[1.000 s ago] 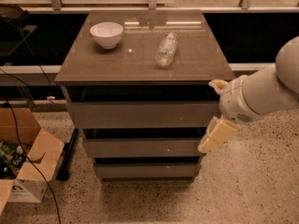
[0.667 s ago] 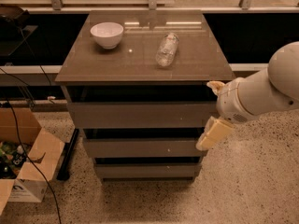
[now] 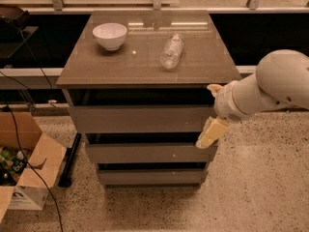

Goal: Open top drawer

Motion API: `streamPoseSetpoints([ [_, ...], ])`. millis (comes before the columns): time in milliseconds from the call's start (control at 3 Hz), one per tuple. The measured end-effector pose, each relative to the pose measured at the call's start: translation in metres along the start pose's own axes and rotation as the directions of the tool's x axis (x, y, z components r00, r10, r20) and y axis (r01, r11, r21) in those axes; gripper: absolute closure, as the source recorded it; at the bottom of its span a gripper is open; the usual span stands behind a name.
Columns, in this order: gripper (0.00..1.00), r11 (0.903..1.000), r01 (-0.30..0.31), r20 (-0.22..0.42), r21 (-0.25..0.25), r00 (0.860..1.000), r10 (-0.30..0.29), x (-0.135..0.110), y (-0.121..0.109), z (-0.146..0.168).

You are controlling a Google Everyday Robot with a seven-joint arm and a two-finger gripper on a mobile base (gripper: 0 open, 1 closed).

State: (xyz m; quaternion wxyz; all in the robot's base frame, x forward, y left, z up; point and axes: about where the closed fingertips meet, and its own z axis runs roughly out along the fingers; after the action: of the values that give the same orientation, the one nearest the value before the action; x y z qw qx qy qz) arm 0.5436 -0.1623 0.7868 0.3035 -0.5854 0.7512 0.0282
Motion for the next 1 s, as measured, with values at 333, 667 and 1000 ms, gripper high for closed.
streamPoseSetpoints([
  [333,0.0,0.9992,-0.036,-0.01,-0.018,0.999,0.036,0.014,-0.005,0.026],
  [667,0.0,0.9934,-0.084,0.006,-0.079,0.996,0.085,0.023,-0.022,0.074],
  [1000,0.0,0.9933,-0.085,0.009,-0.078,0.996,0.086,0.023,-0.024,0.075],
])
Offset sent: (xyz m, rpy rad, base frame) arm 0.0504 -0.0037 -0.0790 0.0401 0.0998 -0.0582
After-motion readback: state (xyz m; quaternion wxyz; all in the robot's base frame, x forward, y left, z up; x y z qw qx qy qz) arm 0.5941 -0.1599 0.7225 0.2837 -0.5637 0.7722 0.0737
